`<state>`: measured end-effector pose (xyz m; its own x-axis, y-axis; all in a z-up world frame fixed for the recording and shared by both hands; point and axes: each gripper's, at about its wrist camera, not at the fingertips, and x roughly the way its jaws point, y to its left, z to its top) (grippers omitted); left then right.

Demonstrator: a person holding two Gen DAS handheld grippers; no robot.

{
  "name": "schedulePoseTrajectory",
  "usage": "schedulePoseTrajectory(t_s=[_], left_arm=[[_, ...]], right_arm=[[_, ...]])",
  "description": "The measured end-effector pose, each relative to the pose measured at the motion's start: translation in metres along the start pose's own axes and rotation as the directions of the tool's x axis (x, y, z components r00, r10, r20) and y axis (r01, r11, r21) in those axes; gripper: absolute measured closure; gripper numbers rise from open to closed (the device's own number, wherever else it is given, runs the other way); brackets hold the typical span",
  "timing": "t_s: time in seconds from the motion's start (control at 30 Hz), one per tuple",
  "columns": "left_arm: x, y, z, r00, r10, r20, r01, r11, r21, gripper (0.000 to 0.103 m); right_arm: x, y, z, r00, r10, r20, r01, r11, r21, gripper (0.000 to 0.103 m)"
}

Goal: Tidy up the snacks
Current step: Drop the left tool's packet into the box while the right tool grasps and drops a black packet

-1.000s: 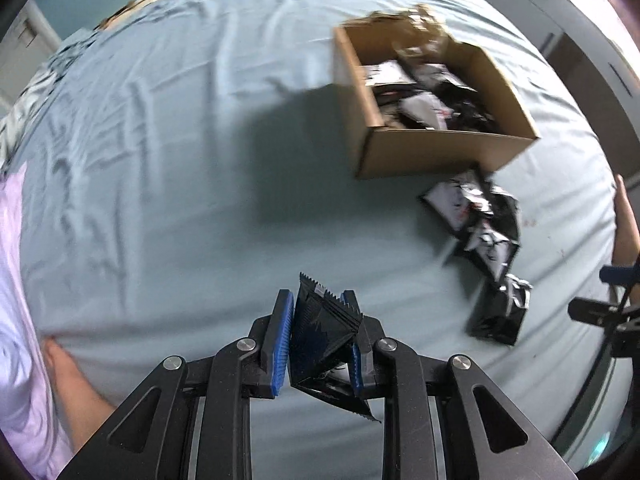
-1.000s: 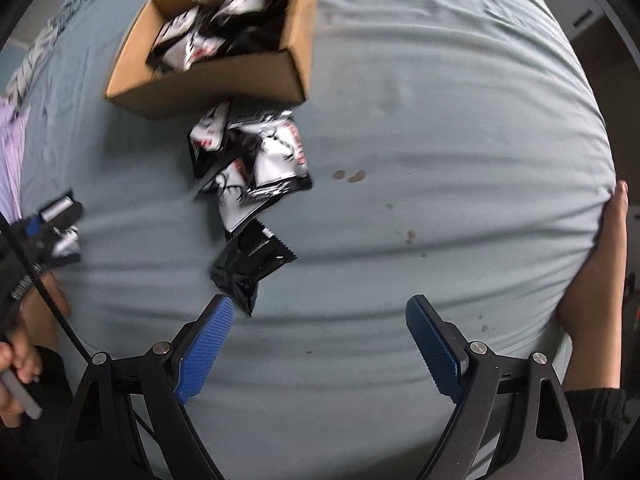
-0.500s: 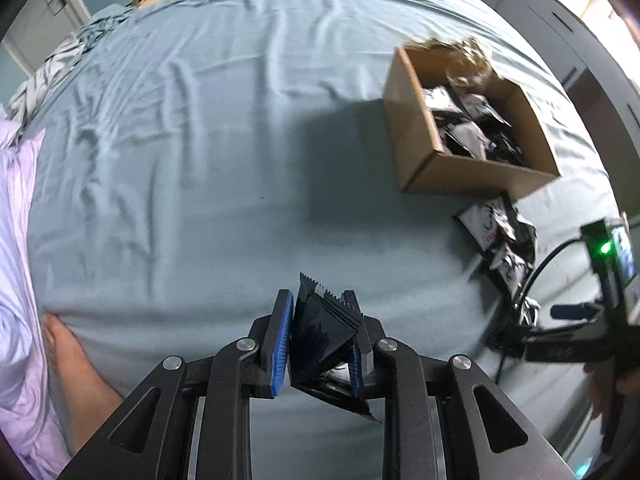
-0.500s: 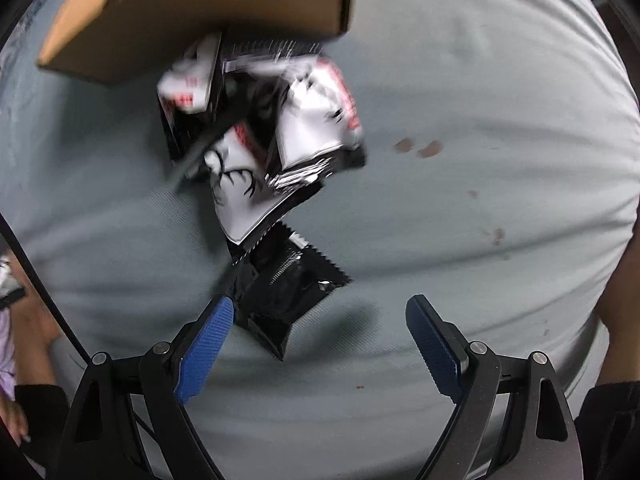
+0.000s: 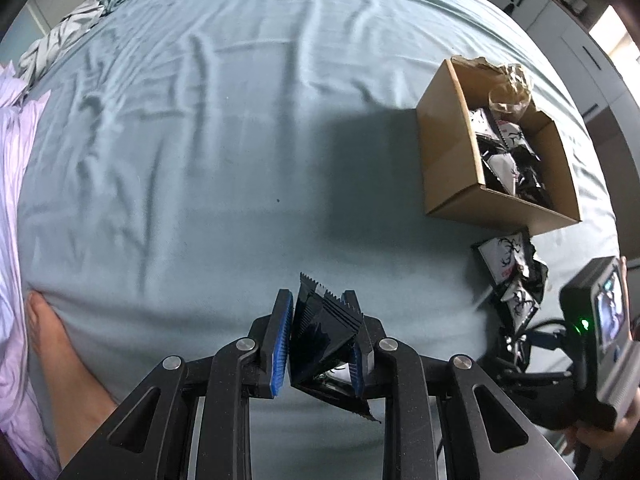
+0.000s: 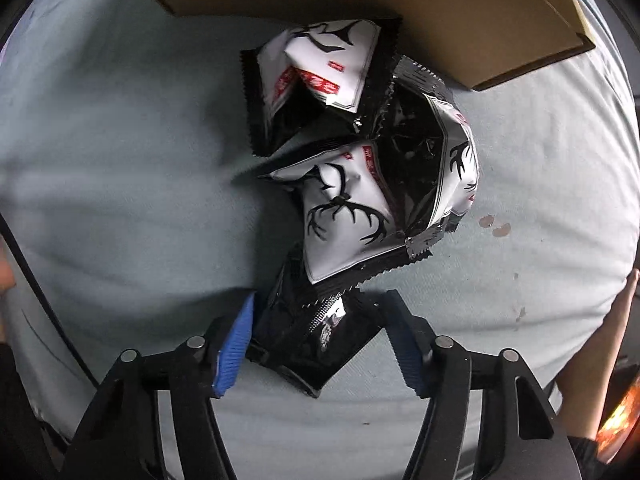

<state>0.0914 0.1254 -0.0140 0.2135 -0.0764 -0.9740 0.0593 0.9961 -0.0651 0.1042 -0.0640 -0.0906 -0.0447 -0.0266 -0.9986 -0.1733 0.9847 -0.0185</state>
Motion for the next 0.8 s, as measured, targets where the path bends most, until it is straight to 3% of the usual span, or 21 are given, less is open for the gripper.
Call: schedulePoseTrajectory(t_s=[0.17,0.3,0.5,0.63,0.8], left_arm=[[-0.004,-0.011,0.001,0.999,0.036,0.029,-0.037,0.998,0.043,0.079],[-0.009,-0.017,0.003,0.997,0.052,0.049,-0.055,0.996,0.067,0.079],[-0.02,-0.022,0.015,0.99,0.08,0.12,-0.088,0.994,0.065,0.079],[-0.034,-0.028,0.03,0.971,0.093,0.219,-0.103,0.994,0.037,0.079],[-0.051,-0.055,0.06,0.943,0.057,0.329,-0.072,0.997,0.035,0.079]], right_arm=[[-0.023,-0.005,-0.011,0.999,0.017,0.047,-0.014,0.998,-0.054,0.047],[-0.051,-0.023,-0.016,0.988,0.094,0.121,-0.093,0.996,-0.014,0.047],[-0.082,-0.055,-0.015,0.949,0.221,0.223,-0.235,0.971,0.037,0.047],[-0.092,-0.093,-0.011,0.904,0.301,0.303,-0.346,0.932,0.107,0.047],[-0.093,-0.135,-0.014,0.87,0.321,0.374,-0.407,0.896,0.176,0.047]])
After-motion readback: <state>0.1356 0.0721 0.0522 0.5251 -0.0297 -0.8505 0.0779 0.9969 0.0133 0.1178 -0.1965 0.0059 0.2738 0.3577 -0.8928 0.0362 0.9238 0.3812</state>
